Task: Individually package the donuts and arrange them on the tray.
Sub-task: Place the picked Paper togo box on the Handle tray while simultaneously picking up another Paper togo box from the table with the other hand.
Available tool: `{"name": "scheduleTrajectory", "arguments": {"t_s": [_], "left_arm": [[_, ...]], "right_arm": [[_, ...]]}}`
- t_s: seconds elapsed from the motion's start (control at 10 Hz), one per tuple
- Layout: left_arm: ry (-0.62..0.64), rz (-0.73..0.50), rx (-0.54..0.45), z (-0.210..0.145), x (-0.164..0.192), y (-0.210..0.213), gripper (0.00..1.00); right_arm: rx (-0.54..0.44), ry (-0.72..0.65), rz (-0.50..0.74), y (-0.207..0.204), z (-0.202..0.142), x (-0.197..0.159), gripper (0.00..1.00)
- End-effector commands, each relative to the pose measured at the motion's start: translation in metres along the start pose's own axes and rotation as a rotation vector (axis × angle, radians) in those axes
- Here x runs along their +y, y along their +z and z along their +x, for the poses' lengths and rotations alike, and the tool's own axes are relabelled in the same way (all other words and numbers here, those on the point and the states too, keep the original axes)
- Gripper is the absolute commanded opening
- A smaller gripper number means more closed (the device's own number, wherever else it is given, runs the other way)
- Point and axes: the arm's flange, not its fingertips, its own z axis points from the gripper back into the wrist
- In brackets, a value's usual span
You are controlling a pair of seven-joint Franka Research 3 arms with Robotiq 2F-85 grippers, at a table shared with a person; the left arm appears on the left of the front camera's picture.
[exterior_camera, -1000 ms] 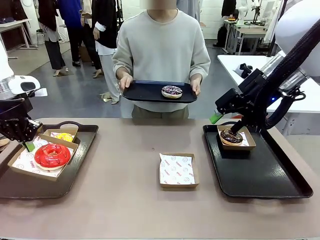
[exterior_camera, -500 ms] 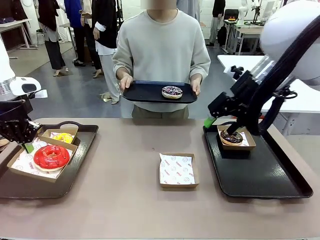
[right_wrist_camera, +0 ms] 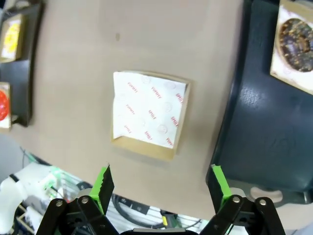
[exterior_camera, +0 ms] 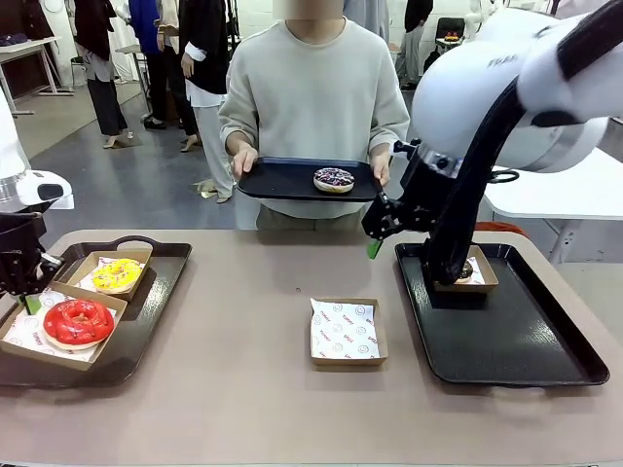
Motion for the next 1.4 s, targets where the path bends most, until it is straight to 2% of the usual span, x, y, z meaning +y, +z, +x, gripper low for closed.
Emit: {"name": "scheduleTrajectory", "arguments": {"t_s": [0.0,0.5,0.7,0.8,1.1,1.3], "left_arm": [[-0.005,-0.013,-0.025,-0.001,0.004,-0.010,0.01],[-0.021,-0.071,-0.034,0.001,0.007,-0.024,0.01],[-0.036,-0.080,-0.034,0.001,0.005,-0.026,0.01],[-0.007,-0.044,-0.020,0.002,0.006,-0.020,0.01],[-0.007,-0.044,-0.020,0.002,0.006,-0.020,0.01],[-0.007,-0.044,-0.020,0.002,0.006,-0.020,0.01]], "right_arm": [[-0.022,-0.056,-0.096,-0.015,0.010,0.010,1.00],[-0.040,-0.150,-0.132,-0.072,0.006,0.011,1.00],[-0.004,-0.196,-0.141,-0.100,0.005,0.001,1.00],[0.015,-0.205,-0.135,-0.110,0.004,-0.003,1.00],[0.027,-0.225,-0.133,-0.131,0.007,-0.010,1.00],[0.053,-0.205,-0.116,-0.126,0.003,-0.015,1.00]]}}
